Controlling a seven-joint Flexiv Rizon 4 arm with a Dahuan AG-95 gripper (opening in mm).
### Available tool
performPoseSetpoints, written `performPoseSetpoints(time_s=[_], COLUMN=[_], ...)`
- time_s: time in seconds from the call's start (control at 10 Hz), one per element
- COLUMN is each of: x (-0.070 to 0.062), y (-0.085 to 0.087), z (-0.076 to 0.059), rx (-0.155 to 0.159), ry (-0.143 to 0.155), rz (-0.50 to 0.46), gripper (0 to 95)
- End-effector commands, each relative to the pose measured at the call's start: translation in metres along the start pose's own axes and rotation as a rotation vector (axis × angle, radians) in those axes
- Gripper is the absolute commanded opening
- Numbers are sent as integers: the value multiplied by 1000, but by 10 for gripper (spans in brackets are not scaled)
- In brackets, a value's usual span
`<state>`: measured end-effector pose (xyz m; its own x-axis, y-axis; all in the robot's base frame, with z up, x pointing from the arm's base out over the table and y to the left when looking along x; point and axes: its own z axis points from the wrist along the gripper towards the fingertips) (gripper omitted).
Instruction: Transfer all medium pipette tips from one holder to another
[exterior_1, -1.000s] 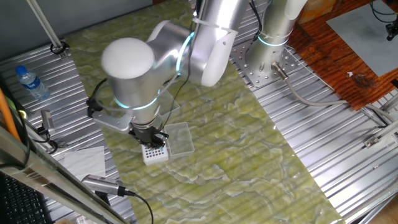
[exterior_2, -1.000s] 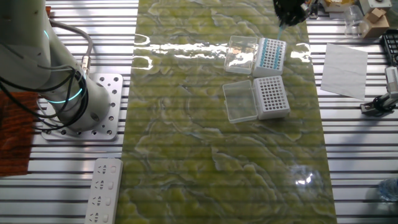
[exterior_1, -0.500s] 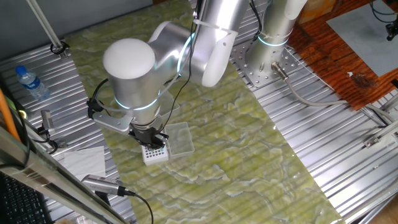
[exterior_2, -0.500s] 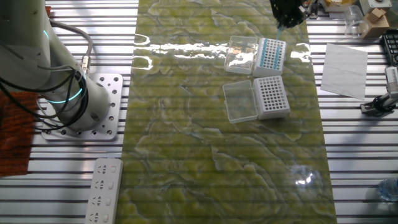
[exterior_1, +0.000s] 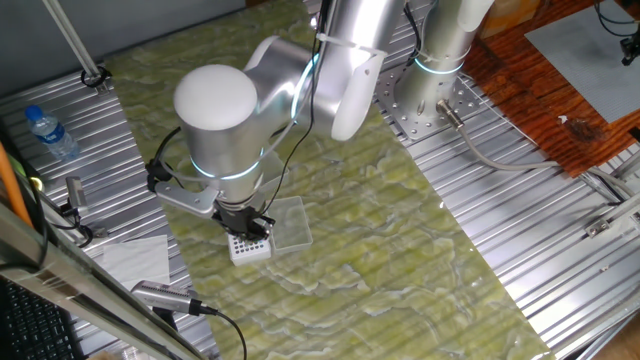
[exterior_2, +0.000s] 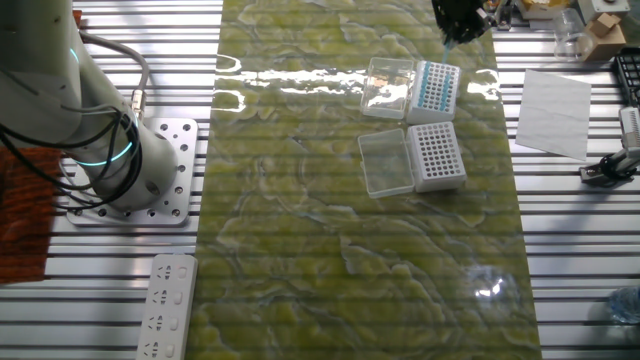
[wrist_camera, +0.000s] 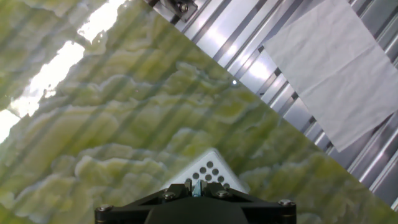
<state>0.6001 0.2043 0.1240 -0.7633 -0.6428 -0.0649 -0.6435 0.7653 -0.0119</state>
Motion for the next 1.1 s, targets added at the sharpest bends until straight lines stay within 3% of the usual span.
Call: performPoseSetpoints(time_s=[0.1,0.3,0.6,1.1], x=[0,0,0,0], y=[1,0,0,0], z=[1,3,5,6], rx=[3,4,2,1], ry=[-1,0,0,4], rz=[1,-37,-56,-34], gripper=[0,0,570,570])
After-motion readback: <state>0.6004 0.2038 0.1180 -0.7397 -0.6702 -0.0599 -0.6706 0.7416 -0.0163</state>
